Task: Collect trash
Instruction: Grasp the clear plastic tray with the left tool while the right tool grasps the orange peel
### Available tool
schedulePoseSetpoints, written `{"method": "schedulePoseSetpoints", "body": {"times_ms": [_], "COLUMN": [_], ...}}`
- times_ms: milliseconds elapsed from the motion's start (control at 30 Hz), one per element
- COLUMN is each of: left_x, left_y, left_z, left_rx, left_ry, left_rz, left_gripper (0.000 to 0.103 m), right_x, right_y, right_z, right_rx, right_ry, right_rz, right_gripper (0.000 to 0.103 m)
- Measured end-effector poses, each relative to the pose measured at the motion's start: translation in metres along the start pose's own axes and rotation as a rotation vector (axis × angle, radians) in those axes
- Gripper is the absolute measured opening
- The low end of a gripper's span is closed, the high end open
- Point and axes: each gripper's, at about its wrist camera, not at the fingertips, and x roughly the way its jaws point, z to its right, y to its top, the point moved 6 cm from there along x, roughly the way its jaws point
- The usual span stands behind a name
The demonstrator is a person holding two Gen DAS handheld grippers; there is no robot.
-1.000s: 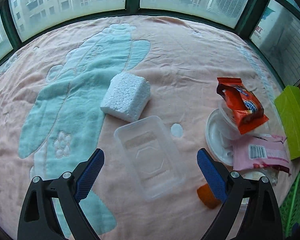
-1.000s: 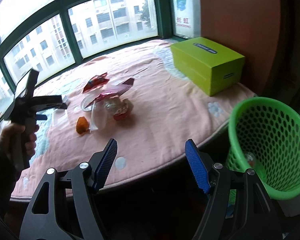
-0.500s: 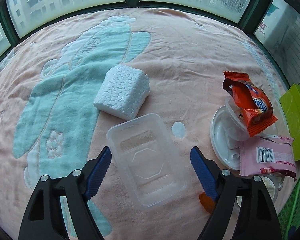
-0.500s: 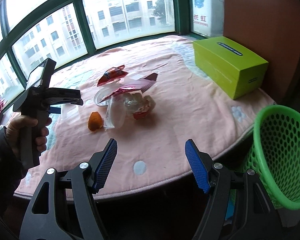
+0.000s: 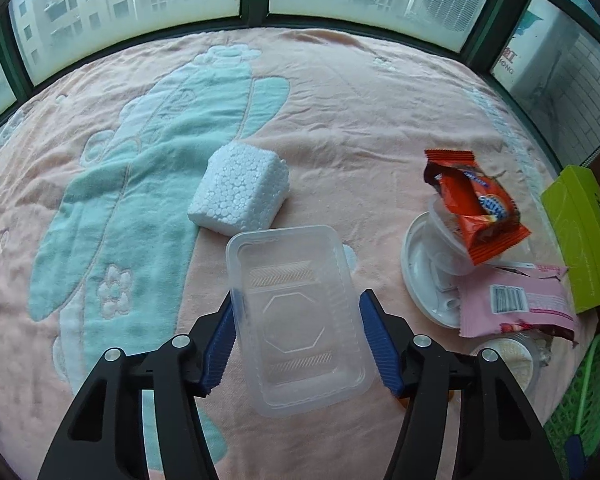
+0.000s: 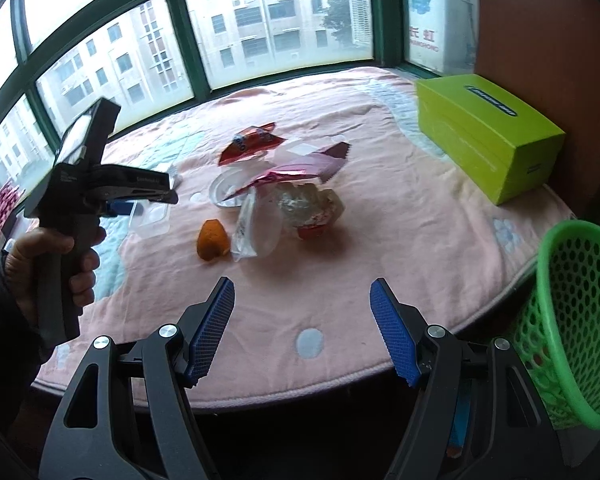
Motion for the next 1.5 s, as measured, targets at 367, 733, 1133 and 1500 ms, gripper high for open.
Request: {"method": "schedulePoseSetpoints", "body": {"times_ms": [367, 733, 1133, 1500], "left_x": [-0.037, -0.052, -0.053, -0.051], "left_y": [0.002, 0.004, 0.003, 0.001], "left_z": [-0.011, -0.030, -0.046, -0.051], "left_rx": [0.013, -0.009, -0.031, -0.037], "left_ry": [-0.053, -0.061, -0.056, -0.056], "left_rz": [0.055, 0.078, 0.076, 0.069], "left_gripper": [0.057, 0.057, 0.057, 0.057], "right_x": [0.032, 0.064, 0.103, 0.124], "right_y": [0.014, 0.022, 0.030, 0.031], "right_z": [-0.050, -0.084, -0.094, -0.095], "right_rx": [-0.090, -0.145, -0.171, -0.212], "right_ry": [0.128, 0.197, 0.204, 0.162], "right_rz": [-0.040, -0.088, -0.139, -0.159], "right_gripper": [0.070, 0.063, 0.057, 0.052]}}
